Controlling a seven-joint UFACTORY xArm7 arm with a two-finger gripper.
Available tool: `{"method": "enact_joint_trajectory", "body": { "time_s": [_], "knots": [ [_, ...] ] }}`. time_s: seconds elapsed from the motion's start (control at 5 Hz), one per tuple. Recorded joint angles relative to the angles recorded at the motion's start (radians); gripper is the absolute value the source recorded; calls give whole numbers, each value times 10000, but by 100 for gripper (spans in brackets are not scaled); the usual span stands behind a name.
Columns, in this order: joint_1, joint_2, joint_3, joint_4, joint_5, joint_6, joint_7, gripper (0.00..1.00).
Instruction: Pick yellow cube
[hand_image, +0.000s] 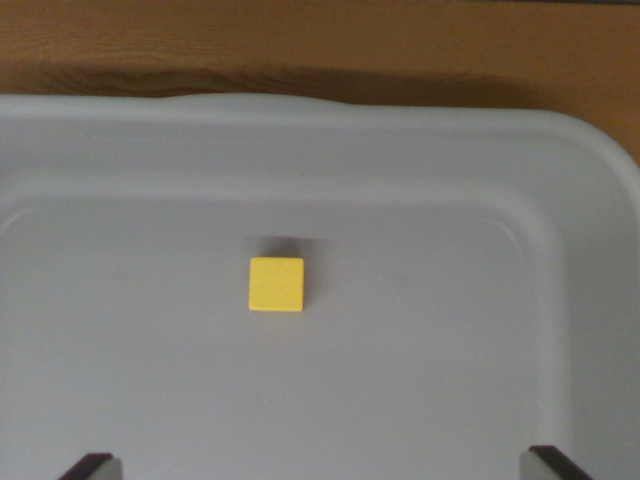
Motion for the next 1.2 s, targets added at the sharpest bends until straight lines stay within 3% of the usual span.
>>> {"method": "enact_joint_trajectory", "body": {
  "time_s": [0.6,1.2],
  "knots": [
    [0,16,0,-7,3,-18,0,0],
    [1,242,7,-106,40,-277,-5,0]
  ]
}}
